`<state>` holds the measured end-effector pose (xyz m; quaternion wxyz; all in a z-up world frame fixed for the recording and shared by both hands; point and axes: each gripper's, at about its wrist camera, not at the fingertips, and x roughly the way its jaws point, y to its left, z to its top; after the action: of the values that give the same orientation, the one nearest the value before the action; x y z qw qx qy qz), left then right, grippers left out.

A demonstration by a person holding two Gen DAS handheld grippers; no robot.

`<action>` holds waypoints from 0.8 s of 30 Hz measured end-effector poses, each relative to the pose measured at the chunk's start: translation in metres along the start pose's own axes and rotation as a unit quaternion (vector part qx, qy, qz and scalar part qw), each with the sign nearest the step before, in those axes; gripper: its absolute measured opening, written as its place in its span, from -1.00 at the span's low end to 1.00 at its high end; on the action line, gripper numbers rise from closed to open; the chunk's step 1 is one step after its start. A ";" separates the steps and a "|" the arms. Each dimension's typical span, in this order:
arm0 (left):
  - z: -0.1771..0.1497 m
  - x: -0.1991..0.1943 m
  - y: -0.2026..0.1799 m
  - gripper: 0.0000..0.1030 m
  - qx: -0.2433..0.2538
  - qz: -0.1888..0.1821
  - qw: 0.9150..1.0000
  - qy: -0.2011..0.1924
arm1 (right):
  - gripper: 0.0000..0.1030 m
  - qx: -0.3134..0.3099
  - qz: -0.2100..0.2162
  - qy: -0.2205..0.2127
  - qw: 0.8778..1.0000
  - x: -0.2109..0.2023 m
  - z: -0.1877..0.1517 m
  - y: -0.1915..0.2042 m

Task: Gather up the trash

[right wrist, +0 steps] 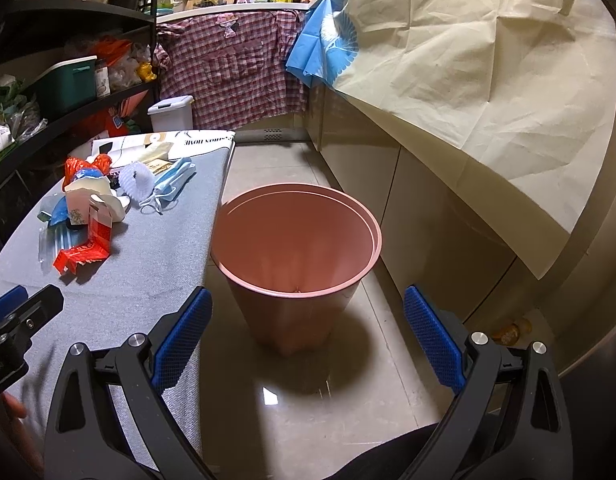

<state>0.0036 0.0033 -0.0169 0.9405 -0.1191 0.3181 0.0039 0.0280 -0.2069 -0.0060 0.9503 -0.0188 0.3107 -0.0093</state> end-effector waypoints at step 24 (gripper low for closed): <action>-0.003 -0.007 -0.011 0.73 0.031 0.004 0.999 -0.005 | 0.83 -0.003 0.004 -0.003 1.000 -0.003 -0.001 -0.001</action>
<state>-0.0024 -0.0072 -0.0129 0.9452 -0.0884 0.3143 -0.0014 0.0248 -0.2075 -0.0054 0.9511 -0.0204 0.3081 -0.0046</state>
